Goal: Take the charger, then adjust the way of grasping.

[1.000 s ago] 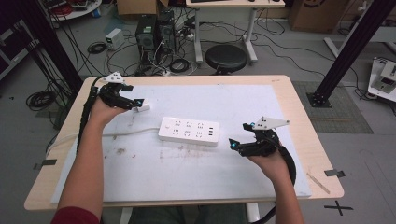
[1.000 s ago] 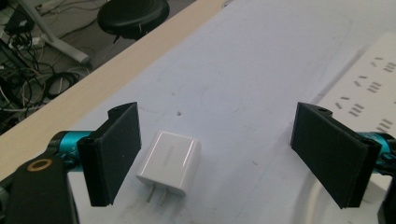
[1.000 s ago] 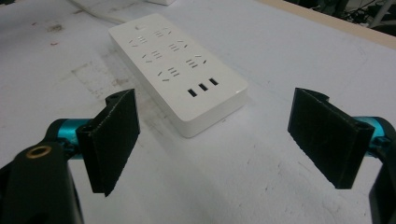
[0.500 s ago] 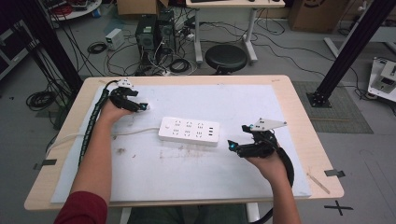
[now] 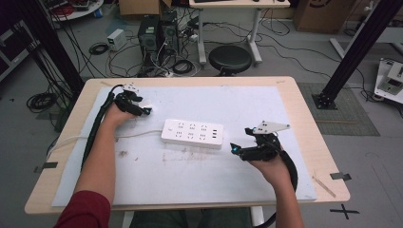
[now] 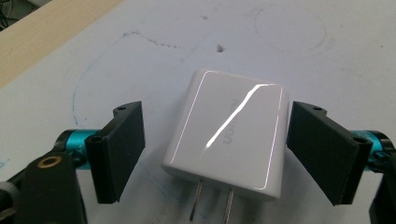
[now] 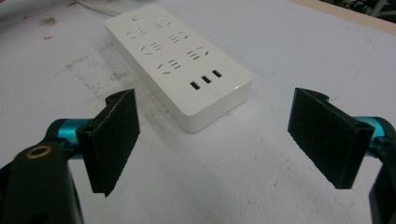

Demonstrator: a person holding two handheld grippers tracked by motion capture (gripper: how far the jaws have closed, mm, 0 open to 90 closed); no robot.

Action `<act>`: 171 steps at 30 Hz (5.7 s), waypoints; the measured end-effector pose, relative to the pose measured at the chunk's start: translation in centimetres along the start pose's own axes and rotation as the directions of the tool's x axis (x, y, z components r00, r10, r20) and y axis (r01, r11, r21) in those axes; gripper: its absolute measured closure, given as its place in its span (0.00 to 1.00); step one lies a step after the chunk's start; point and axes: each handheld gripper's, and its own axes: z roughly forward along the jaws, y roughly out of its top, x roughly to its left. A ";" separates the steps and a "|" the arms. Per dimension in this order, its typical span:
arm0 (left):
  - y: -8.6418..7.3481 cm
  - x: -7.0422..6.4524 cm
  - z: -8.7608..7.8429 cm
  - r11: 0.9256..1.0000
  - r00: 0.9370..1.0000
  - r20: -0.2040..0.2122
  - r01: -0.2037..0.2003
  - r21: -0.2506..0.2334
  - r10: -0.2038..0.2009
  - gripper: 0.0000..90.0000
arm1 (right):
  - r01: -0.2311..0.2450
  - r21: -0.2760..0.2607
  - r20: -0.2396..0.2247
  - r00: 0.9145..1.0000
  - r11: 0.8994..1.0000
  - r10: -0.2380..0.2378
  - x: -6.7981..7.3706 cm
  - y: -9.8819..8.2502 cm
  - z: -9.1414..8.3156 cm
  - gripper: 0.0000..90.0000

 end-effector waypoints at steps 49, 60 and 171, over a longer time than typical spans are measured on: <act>1.7 -15.0 -15.5 0.967 0.972 0.001 -0.233 -0.102 0.235 0.47 | 0.059 -0.029 -0.079 0.995 0.998 -0.061 1.2 1.6 -2.0 0.19; 0.0 -18.3 -16.0 0.954 0.963 0.025 -0.260 -0.149 0.267 0.47 | 0.069 -0.019 -0.095 0.993 0.997 -0.071 1.6 2.1 -1.3 0.19; 1.1 -28.3 -11.5 0.880 0.926 -0.108 -0.377 -0.290 0.361 0.23 | -0.271 -0.076 -0.507 0.839 0.960 0.196 5.7 0.7 3.8 0.70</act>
